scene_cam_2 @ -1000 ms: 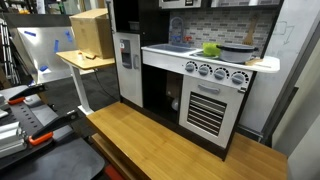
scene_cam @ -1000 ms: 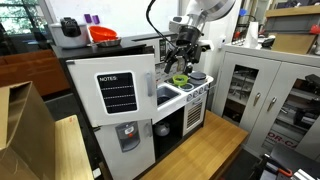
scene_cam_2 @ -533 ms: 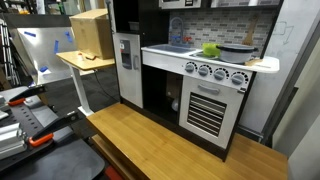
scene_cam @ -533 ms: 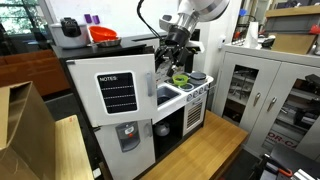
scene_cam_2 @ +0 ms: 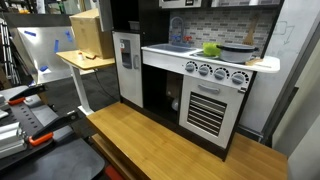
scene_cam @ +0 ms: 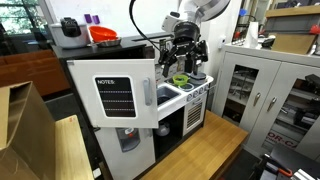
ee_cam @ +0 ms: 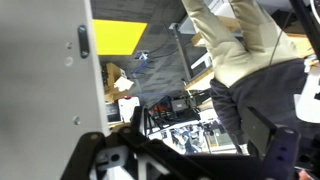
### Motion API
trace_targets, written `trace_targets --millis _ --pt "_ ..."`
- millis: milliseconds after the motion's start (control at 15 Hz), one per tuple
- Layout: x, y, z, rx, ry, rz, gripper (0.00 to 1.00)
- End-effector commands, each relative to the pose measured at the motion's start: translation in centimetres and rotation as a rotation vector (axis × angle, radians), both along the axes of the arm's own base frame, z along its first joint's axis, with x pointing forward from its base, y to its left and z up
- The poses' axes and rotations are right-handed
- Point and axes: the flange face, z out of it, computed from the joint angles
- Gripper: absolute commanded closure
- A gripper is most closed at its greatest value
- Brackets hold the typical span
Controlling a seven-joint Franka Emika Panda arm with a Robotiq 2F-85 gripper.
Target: Open the top cabinet on the left
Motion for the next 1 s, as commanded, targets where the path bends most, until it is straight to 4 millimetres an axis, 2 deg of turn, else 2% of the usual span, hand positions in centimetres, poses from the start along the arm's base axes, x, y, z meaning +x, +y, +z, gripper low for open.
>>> trace_targets --millis 0,333,533,733,933 --pt "0.5 -1.0 0.1 0.007 0.033 0.009 0.0" --pt "2.6 -2.0 0.2 -0.108 -0.043 -0.222 0.0" --pt "3.7 -1.5 0.3 -0.161 -0.084 -0.34 0.0" --pt "3.5 1.6 0.5 -0.172 -0.078 -0.3 0.0" --pt "2.3 6.1 1.4 -0.172 -0.084 -0.181 0.0"
